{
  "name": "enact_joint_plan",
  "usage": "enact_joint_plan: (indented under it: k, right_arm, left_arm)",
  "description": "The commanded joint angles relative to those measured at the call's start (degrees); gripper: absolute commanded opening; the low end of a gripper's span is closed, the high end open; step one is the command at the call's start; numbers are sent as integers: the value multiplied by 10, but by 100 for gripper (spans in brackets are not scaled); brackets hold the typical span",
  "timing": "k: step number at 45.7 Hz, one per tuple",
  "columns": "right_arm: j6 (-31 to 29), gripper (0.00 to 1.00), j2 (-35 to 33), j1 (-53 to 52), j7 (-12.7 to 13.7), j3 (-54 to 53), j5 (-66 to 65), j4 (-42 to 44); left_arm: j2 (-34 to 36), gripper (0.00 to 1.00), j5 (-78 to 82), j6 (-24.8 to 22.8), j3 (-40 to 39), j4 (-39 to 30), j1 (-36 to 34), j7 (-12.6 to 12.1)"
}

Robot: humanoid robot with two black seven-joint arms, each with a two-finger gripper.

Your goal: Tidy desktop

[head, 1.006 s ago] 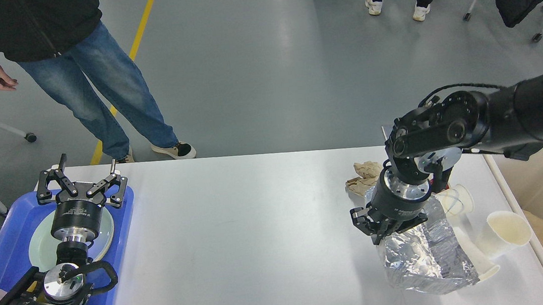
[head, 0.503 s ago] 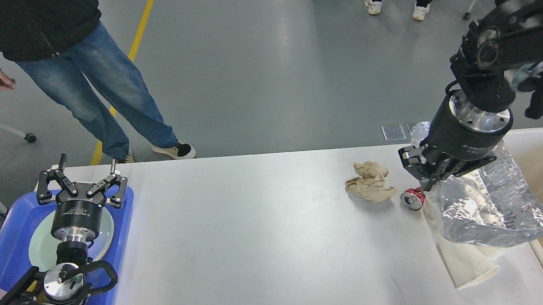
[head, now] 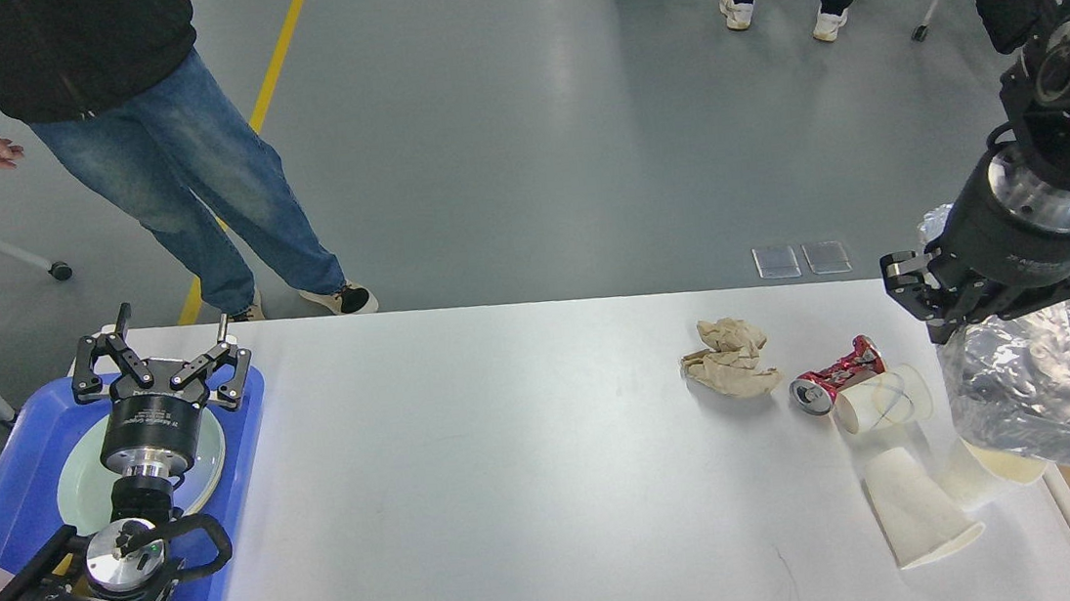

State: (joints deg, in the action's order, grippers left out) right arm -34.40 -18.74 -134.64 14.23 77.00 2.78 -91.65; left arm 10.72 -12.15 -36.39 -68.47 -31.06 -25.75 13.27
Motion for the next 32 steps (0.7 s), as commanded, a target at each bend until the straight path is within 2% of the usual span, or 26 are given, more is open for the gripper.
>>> enact_joint_plan:
  k: [1, 9, 13, 27, 32]
  right_arm:
    - [44, 0, -9, 45, -1, 45, 0, 42]
    - [78, 0, -69, 207, 0, 46, -2, 193]
    - [108, 0, -88, 325, 0, 33, -1, 308]
    - [274, 0, -83, 624, 5, -52, 0, 559]
    - [331, 0, -59, 712, 5, -84, 0, 644]
  left_arm:
    - [0, 96, 0, 0, 0, 0, 0, 0]
    - [0, 96, 0, 0, 0, -1, 0, 0]
    - [0, 96, 0, 0, 0, -1, 0, 0]
    - [0, 96, -1, 0, 0, -1, 0, 0]
    - [0, 96, 0, 0, 0, 0, 1, 0]
